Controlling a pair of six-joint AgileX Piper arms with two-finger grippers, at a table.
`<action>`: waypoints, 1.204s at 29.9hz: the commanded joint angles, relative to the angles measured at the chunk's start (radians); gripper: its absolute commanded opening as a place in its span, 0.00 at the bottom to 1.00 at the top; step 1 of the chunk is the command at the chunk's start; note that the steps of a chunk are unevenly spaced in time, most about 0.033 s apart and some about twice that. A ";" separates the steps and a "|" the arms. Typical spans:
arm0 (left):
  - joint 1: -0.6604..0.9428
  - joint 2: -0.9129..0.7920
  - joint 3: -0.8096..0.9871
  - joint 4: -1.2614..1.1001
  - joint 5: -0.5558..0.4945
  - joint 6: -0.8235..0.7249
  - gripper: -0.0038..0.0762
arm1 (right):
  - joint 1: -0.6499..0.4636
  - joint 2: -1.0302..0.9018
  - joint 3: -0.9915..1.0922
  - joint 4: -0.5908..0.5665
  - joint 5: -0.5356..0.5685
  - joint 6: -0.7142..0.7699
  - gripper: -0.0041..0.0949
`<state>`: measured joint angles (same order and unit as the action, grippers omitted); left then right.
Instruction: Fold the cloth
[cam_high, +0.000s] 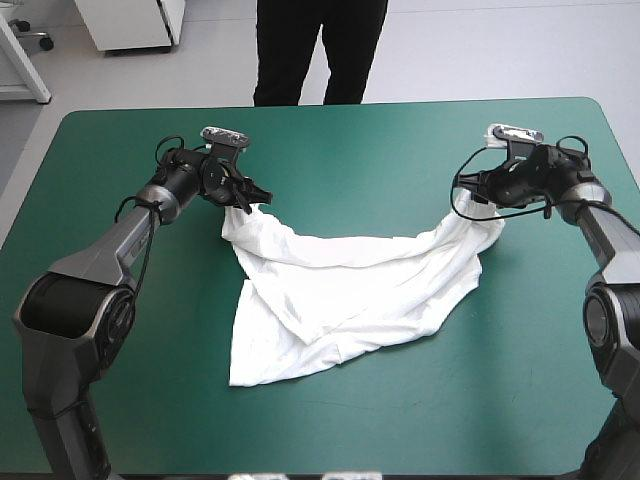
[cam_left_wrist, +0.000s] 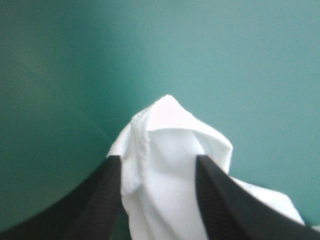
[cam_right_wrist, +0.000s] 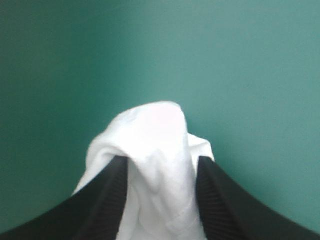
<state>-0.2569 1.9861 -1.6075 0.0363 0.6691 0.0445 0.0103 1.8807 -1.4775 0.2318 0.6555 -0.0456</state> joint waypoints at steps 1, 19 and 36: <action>0.002 -0.081 -0.039 -0.013 -0.004 0.007 0.78 | 0.002 -0.060 -0.094 0.004 0.041 0.001 0.62; -0.002 -0.544 -0.007 0.008 0.223 0.088 0.82 | 0.002 -0.361 -0.133 -0.145 0.433 0.064 0.56; -0.251 -0.802 0.320 0.075 0.550 -0.036 0.64 | 0.002 -0.551 0.008 -0.232 0.469 0.093 0.56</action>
<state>-0.4946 1.1899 -1.2862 0.1460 1.1885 0.0554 0.0109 1.3636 -1.4637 0.0106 1.1633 0.0462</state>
